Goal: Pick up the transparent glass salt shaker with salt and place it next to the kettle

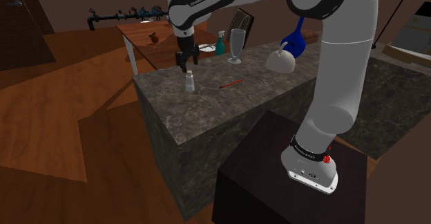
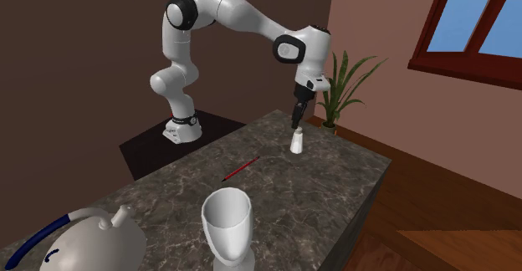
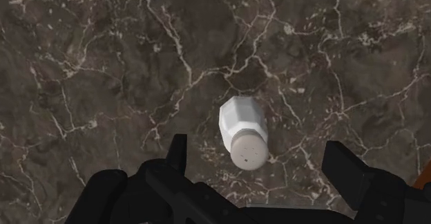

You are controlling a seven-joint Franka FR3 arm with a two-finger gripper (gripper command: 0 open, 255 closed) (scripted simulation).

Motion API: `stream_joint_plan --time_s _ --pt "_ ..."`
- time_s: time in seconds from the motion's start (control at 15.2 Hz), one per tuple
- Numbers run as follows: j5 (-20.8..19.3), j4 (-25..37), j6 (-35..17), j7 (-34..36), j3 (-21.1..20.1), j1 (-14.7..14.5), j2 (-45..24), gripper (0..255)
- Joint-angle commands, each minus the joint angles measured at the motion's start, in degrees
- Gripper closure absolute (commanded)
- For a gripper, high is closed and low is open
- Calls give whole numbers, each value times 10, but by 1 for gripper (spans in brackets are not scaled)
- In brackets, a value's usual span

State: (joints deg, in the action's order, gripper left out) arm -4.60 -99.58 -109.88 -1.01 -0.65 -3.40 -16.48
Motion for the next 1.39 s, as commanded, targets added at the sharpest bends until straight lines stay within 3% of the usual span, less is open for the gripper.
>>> stream_joint_plan --time_s 0.0,0.4,0.86,0.92,1.32 --pt "-1 1 -10 3 -1 -1 -12 0" --pt "-2 -28 -50 4 0 0 -22 0" --pt "-2 -28 -50 4 0 0 -22 0" --pt "-2 -28 -50 4 0 0 -22 255" --pt "-2 -28 -50 4 0 0 -22 255"
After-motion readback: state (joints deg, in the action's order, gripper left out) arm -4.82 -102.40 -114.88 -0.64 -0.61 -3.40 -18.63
